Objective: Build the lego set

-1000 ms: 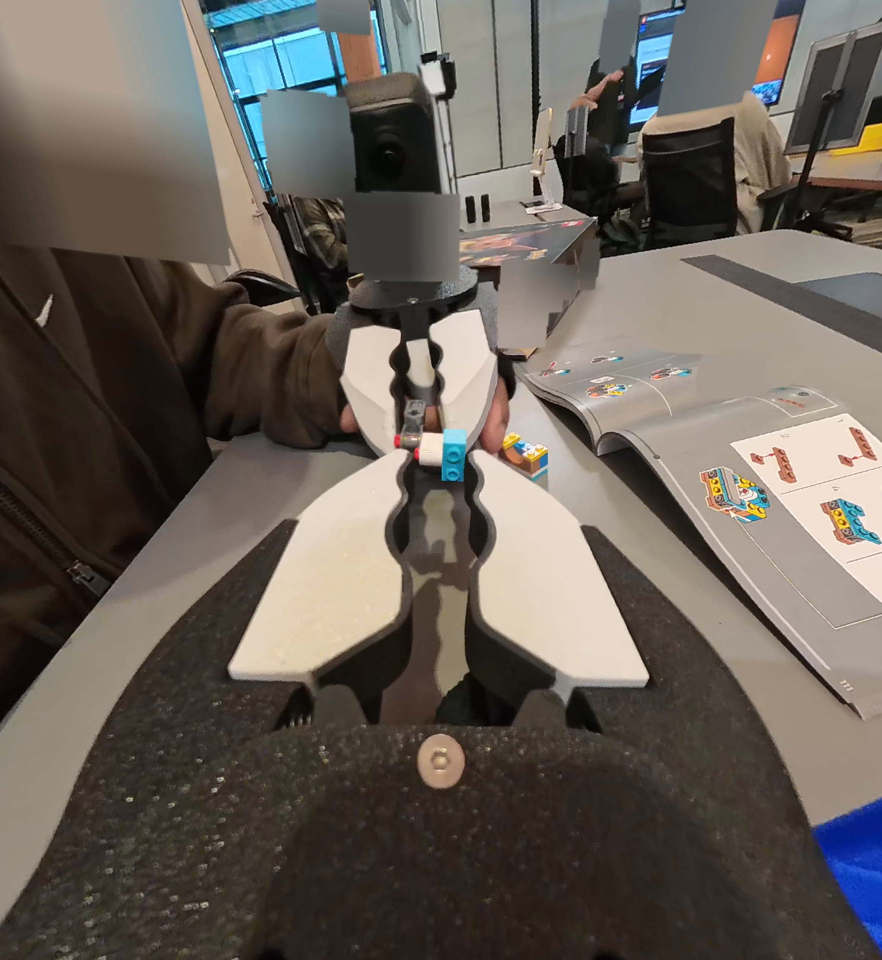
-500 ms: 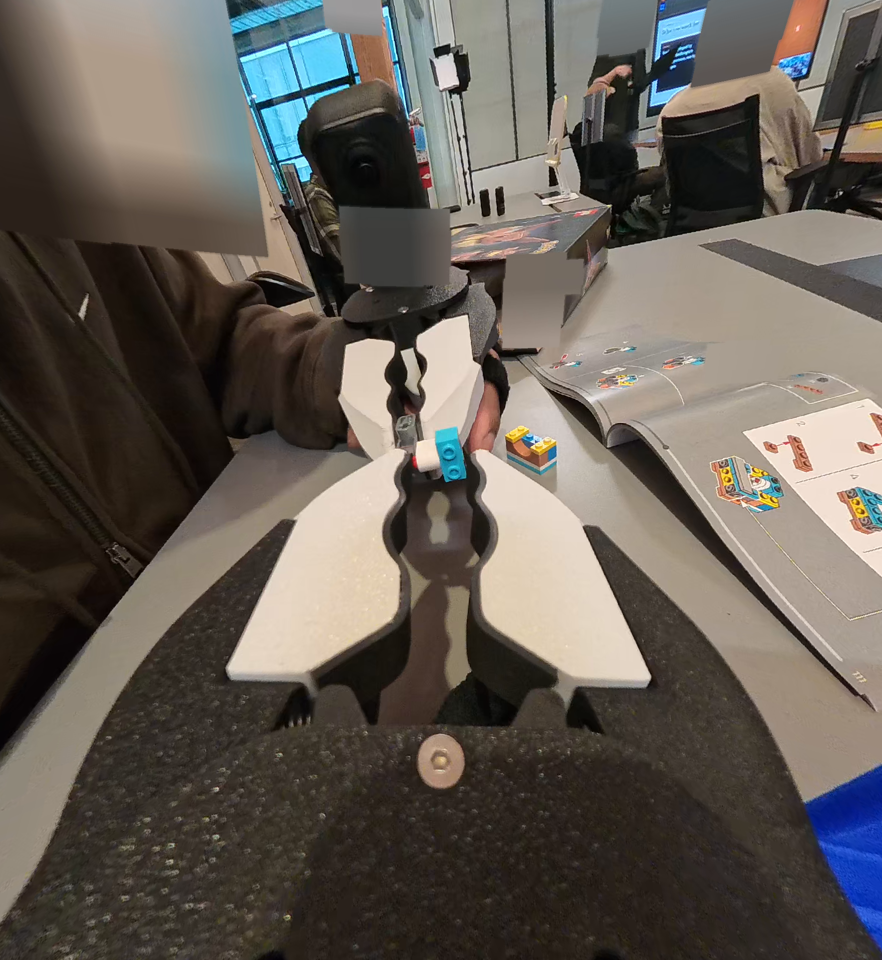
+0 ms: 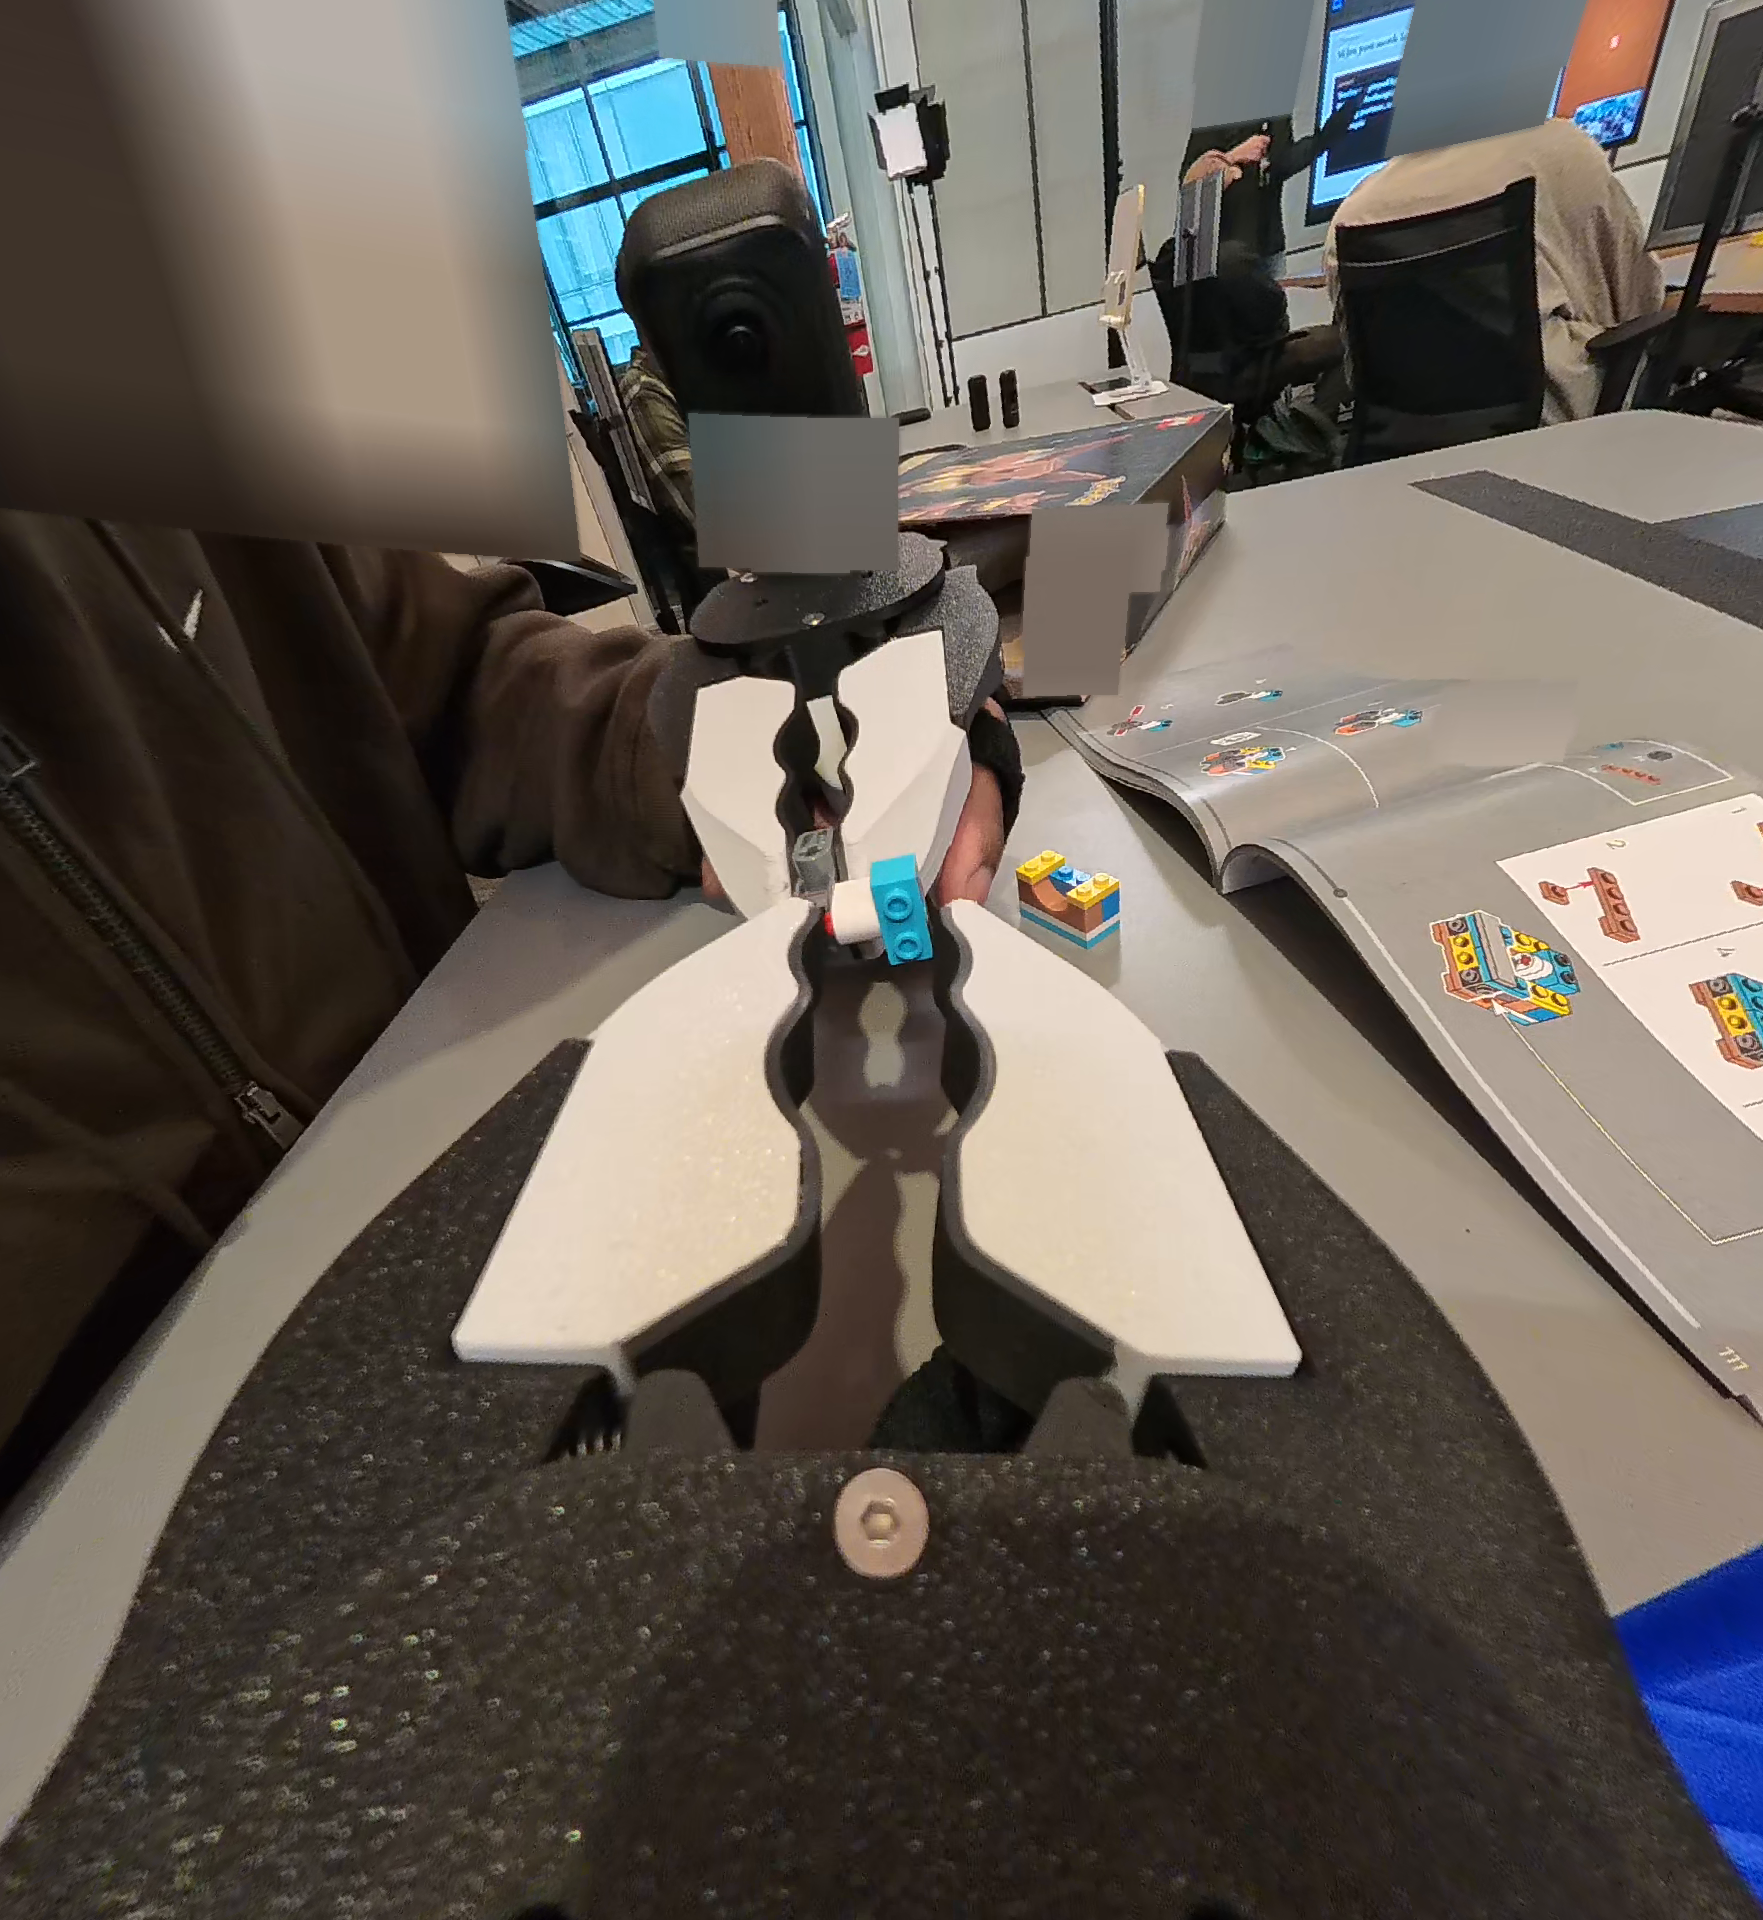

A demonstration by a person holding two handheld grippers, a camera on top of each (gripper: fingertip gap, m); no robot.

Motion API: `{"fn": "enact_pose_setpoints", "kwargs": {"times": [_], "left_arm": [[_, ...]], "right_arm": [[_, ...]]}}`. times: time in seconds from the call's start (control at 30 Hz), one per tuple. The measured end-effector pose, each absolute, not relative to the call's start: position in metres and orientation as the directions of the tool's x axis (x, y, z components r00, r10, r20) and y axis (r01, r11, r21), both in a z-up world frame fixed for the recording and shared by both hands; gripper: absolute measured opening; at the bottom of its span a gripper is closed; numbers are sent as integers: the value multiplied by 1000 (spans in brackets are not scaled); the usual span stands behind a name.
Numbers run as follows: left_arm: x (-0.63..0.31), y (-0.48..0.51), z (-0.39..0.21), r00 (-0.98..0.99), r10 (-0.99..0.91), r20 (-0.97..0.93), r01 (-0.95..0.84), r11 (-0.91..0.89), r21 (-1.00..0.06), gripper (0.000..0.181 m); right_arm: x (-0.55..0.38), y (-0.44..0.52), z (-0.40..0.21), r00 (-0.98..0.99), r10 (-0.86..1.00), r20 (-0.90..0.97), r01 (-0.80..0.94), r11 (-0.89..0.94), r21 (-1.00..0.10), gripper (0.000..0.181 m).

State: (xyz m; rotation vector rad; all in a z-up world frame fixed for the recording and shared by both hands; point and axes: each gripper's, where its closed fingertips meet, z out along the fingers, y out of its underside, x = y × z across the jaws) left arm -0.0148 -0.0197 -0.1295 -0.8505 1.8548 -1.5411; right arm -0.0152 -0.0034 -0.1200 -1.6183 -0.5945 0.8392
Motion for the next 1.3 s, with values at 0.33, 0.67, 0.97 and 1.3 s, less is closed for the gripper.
{"fn": "enact_pose_setpoints", "kwargs": {"times": [0.33, 0.67, 0.97, 1.3], "left_arm": [[-15, -20, -129, -633, -774, -30, -110, 128, -986, 7], [-15, -20, -129, -633, -774, -30, -111, 129, -985, 7], [-15, -20, -129, -635, -772, -28, -112, 128, -985, 7], [-15, -16, -127, -626, -779, -12, -113, 106, -988, 7]], "right_arm": [[-14, -2, -120, 623, 754, -207, -67, -212, -975, 23], [-13, -1, -120, 626, 750, -212, -74, -214, -974, 26], [-13, -2, -119, 625, 751, -214, -75, -215, -974, 26], [-12, -1, -118, 626, 747, -223, -92, -214, -973, 27]]}}
